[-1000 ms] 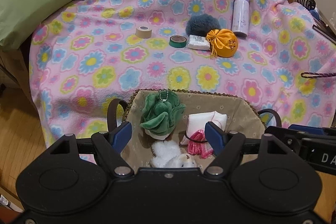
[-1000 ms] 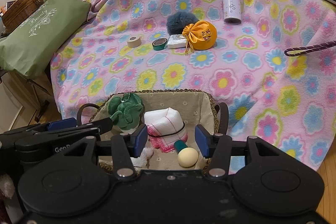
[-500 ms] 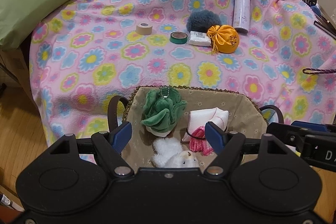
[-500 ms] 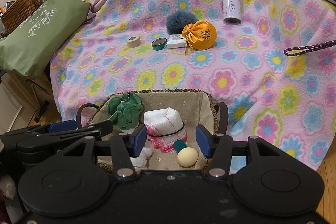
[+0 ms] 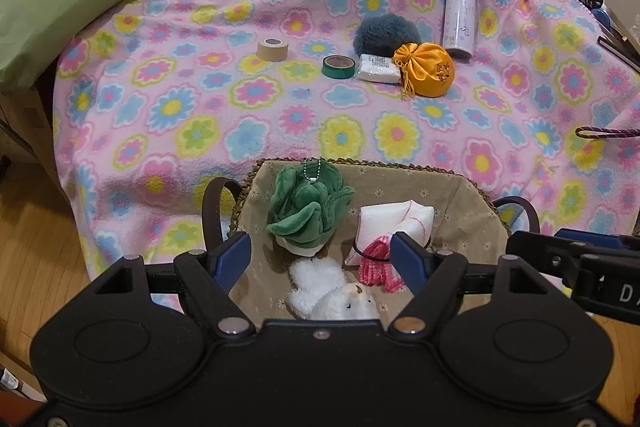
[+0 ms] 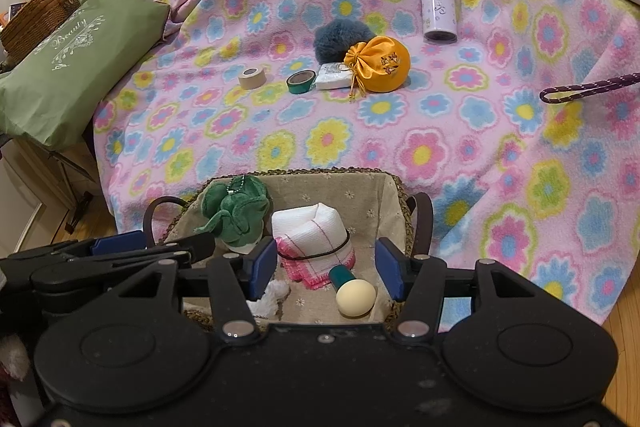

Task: Organize soft objects
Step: 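Lower the plush and ball toy into the basket and open both tools, then withdraw both tools from the basket toward the remaining items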

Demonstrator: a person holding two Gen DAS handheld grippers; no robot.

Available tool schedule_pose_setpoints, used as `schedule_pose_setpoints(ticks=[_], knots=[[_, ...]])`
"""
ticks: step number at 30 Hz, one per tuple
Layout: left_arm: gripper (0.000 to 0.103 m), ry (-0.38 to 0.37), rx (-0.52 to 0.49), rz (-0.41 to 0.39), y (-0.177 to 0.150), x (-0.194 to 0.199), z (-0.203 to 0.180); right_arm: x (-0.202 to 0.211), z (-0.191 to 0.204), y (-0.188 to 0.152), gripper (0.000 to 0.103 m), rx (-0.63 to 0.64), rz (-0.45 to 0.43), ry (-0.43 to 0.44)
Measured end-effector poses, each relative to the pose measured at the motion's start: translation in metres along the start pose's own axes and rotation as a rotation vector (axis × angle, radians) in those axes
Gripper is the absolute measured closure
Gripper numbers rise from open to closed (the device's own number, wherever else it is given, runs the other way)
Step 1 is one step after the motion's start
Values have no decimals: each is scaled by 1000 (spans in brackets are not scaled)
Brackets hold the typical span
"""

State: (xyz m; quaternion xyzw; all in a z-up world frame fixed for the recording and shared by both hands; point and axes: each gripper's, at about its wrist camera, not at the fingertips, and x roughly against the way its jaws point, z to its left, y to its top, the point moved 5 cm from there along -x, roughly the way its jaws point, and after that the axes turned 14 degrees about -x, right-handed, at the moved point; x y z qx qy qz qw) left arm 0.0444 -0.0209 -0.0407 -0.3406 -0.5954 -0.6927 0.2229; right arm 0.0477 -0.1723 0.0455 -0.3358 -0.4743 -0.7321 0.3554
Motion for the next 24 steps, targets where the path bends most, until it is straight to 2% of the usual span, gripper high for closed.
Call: schedule_pose_setpoints(ticks=[8,12,18,24], knots=[[31,-13,4,16,4,-1,6,-4,3,3,45,21,-10,-18],[31,-8,-13,-1,19,0,14,-6,4,14,39,53,-47,-33],[29,26,-81,-40,52,-7,29,-13,5,48,30,125,-142,-79],[26,57,-124,-46,80,-28,47,-30,3,86,27,133,-193,-97]])
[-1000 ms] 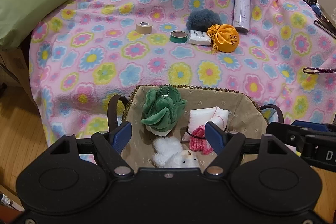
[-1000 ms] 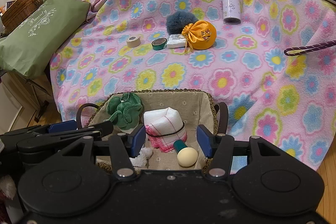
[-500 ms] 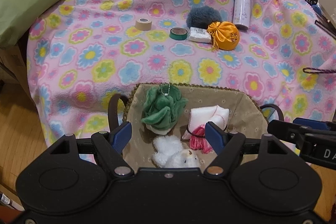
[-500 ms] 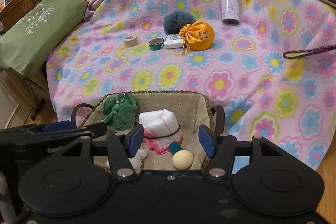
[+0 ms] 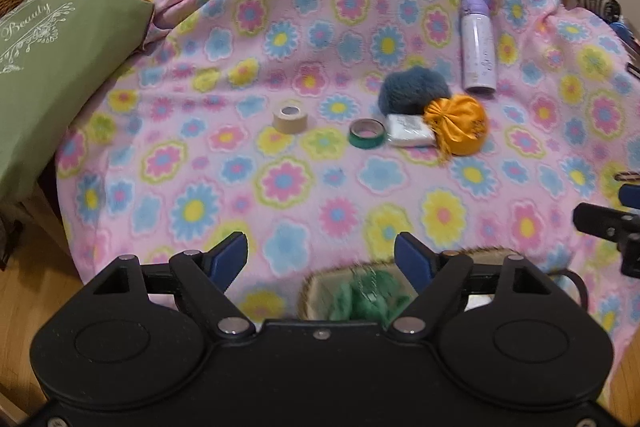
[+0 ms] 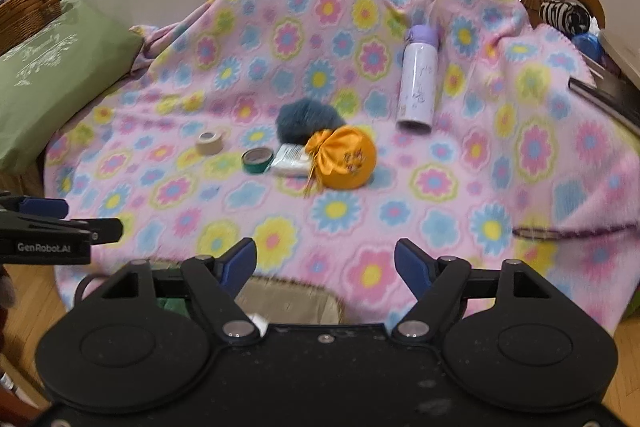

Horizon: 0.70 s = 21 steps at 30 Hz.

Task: Organize soft objects
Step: 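Withdraw both tools from the basket toward the remaining items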

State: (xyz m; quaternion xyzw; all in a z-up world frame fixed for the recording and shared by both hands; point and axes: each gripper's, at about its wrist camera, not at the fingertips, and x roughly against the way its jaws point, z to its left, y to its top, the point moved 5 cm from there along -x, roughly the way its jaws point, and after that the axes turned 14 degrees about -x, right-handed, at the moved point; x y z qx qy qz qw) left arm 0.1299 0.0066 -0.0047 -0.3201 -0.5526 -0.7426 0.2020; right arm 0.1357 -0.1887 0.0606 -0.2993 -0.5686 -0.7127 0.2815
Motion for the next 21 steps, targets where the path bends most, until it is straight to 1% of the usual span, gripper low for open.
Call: schedule_pose_setpoints(ticks=[8,11,12,14,17,18,21], knots=[[26,-2,17,17,17,-38,15,-44,-2,18,27,53,1,-25],[26,-19,6,21,21,-51,12,-64,-6,22,26,63,12,-40],[25,-23,0,28,22,-57,11,-72,-8,24,24,66,16,-47],[25,-30,-11,42,23,-67,7,-84,-10,26,24,67,20,-57],[25,-46,-32,61,25,-84,-1,-104,-14,31,24,63,13,-63],[25,-49,-38,65,25,-88,-3,-110,-14,33,22,60,11,-66],[25,-63,-62,73,29,-103,-8,-126,-18,39,21,41,14,-55]])
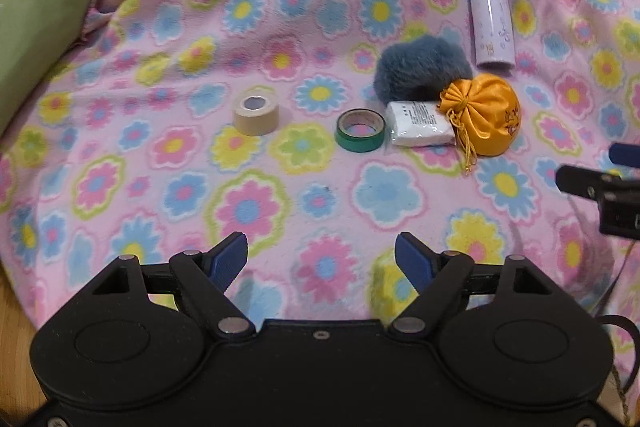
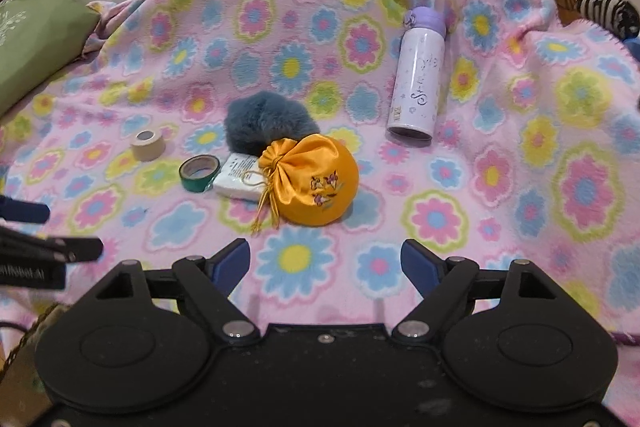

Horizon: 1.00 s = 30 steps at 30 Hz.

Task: Organize soft objects
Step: 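Withdraw both tools from the basket toward the remaining items, then grasp the green tape roll with the left tool while the right tool grasps the orange satin pouch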

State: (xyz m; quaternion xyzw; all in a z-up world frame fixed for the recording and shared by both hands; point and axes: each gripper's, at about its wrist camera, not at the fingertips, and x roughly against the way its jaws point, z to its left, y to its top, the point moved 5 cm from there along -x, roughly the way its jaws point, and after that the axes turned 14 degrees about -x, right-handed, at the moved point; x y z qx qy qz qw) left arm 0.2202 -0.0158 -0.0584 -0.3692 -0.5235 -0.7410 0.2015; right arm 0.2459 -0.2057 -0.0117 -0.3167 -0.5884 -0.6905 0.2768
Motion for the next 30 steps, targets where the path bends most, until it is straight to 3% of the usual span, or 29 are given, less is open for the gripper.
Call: schedule_pose_setpoints(ticks=[4,13,22,30], knots=[[25,-9,-25,-5,10,-17,-3,-21,0,7,15,-16,-6,13],[25,-45,-51,-60,37,-58,2,-68,5,20,14,-15,-26,37],[25,-78,-91,-66,44,-79,-1,-113,13,34,12,84,4,18],[23,-105,-125,-95,50,-91,-9,-140,8,43,5,181,-71,5]])
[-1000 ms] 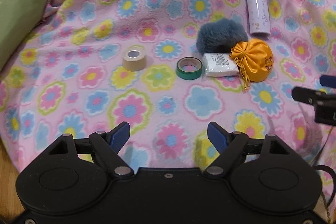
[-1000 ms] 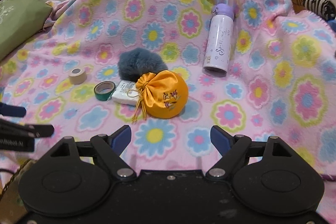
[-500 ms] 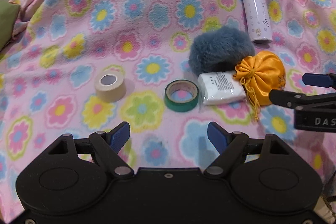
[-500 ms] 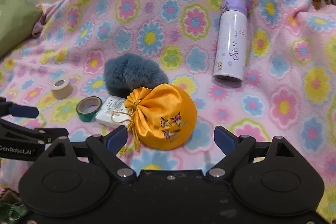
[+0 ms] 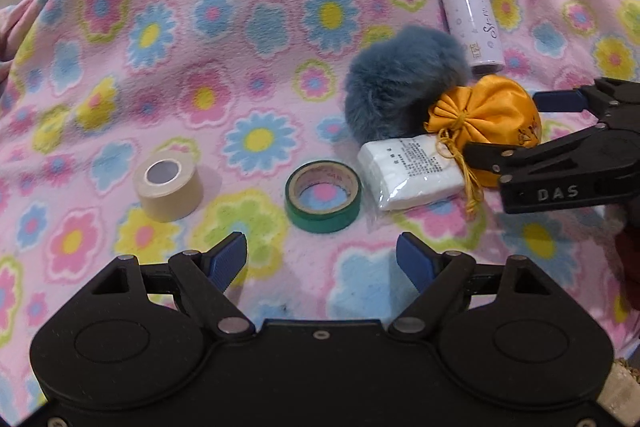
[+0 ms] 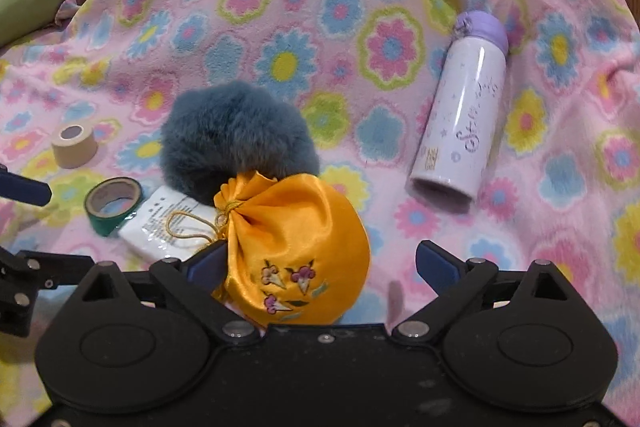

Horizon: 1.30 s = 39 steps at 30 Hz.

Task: Organize soft objects
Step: 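Grasp the green tape roll with the left tool while the right tool grasps the orange satin pouch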

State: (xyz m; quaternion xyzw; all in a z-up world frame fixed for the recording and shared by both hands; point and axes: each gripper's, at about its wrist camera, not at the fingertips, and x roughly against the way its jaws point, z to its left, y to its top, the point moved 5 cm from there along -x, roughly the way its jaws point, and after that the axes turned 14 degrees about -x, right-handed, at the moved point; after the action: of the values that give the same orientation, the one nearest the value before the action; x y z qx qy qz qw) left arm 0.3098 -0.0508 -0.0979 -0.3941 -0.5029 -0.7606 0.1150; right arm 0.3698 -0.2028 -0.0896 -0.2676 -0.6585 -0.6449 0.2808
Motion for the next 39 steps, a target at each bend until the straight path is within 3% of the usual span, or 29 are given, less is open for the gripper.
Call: schedule_pose_setpoints(ticks=[7,10,22,24,31,39], knots=[[21,11,30,-19,10,-17,6,-24,1,-6,1,19,46,7],[14,5,55,-31,14,-24,8,-27,-3,-9,1,-17,70,24],[17,3,104,-42,10,-39,14,-34,-13,-12,1,-134,116,54],[21,14,87,-39,11,-39,11,-34,-12,-12,1,-127,112,48],[52,39,63,-34,11,-35,9,-33,-12,-12,1,-129,111,46],[55,63,101,18,6,-27,20,-34,-11,-12,1,-127,109,40]])
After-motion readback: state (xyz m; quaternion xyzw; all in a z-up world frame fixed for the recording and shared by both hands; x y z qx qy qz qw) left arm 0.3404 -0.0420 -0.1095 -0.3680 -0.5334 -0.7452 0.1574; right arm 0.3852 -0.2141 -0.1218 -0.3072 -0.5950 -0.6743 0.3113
